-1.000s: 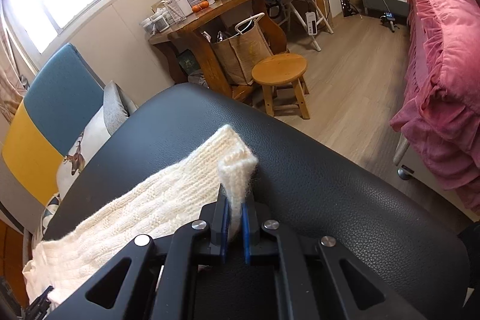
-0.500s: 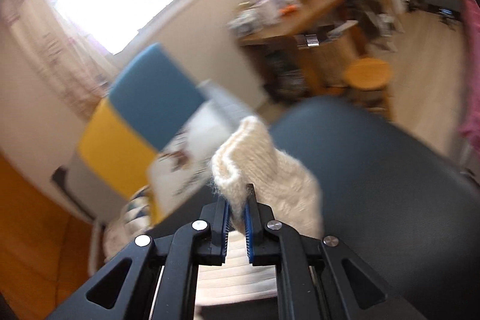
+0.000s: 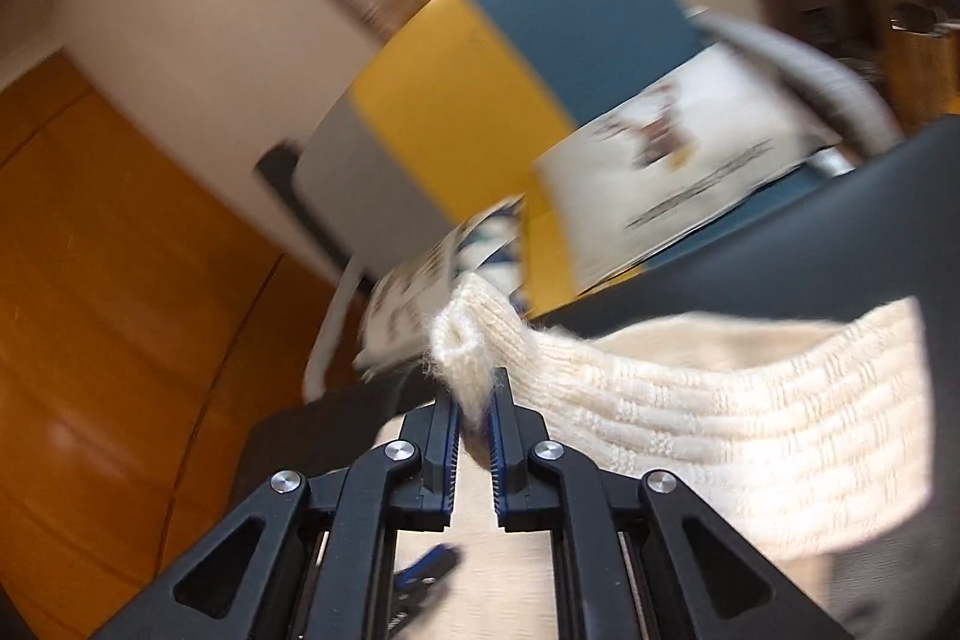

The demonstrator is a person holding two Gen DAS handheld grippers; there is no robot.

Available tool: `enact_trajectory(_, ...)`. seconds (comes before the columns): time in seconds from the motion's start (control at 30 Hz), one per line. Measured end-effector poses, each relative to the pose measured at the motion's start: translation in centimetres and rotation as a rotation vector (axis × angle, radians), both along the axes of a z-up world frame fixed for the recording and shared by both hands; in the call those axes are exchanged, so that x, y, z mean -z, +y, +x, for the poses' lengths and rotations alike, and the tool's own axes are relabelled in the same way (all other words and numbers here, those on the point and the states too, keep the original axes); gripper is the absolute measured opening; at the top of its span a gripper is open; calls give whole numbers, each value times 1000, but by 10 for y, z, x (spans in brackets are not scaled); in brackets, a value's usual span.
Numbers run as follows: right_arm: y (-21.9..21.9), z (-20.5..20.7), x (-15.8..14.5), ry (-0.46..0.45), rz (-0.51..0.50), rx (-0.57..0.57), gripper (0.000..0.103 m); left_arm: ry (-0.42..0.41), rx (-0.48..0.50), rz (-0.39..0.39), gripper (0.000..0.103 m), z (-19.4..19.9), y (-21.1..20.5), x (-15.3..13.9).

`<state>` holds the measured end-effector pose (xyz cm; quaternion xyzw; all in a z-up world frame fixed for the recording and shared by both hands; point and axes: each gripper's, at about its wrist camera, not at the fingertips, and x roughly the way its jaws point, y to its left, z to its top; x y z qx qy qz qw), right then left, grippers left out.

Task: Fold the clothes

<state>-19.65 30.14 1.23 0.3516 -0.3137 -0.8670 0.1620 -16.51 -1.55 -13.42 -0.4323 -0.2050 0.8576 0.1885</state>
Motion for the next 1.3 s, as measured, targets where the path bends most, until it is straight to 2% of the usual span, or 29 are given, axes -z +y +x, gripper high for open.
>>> enact_trajectory(0.03, -21, -5, 8, -10, 3, -30, 7, -6, -8, 42, 22, 0, -7, 3)
enact_trajectory(0.07, -40, -10, 17, -25, 10, -56, 7, -4, -8, 46, 22, 1, -7, 4)
enact_trajectory(0.2, -101, -26, 62, -95, 86, -124, 7, 6, 0, 19, 22, 3, -3, 3)
enact_trajectory(0.37, -128, -31, 110, -174, 190, -155, 11, -6, -1, 69, 22, 3, -9, 7)
enact_trajectory(0.4, -129, -30, 118, -190, 194, -169, 17, -7, -1, 72, 22, 3, -9, 8)
enact_trajectory(0.47, -121, -19, 122, -189, 174, -174, 26, -6, 1, 66, 23, 4, -7, 7)
enact_trajectory(0.63, -70, 38, 111, -84, 125, -101, 26, -6, 20, 73, 35, 7, -4, 3)
enact_trajectory(0.67, -57, 48, 111, -88, 141, -79, 26, -11, 25, 71, 37, 8, -3, 0)
enact_trajectory(0.73, -27, 73, 118, -102, 152, -27, 26, -16, 26, 78, 53, 12, 0, -6)
enact_trajectory(0.8, 0, 91, 129, -144, 159, 14, 26, -16, 20, 91, 63, 15, 2, -12)
enact_trajectory(0.87, 18, 100, 144, -198, 163, 56, 25, -21, -3, 79, 66, 12, 7, -13)
enact_trajectory(0.9, 27, 104, 152, -204, 134, 77, 19, -27, -15, 73, 66, 9, 9, -13)
enact_trajectory(1.0, 45, 116, 164, -168, 3, 123, 17, -59, -82, 70, 66, -3, 11, -11)
enact_trajectory(1.07, 51, 120, 165, -143, -36, 134, 17, -88, -127, 86, 66, -13, 11, -11)
enact_trajectory(1.13, 58, 125, 163, -116, -48, 145, 17, -112, -158, 42, 64, -22, 16, -14)
enact_trajectory(1.17, 62, 126, 161, -106, -42, 152, 15, -104, -154, -16, 63, -25, 22, -17)
enact_trajectory(1.2, 67, 127, 158, -106, -23, 164, 12, -96, -148, -75, 54, -28, 29, -21)
enact_trajectory(1.23, 73, 126, 157, -107, -10, 177, 12, -78, -134, -139, 39, -31, 36, -24)
enact_trajectory(1.3, 82, 124, 156, -120, -11, 186, 12, -31, -93, -221, 23, -34, 49, -31)
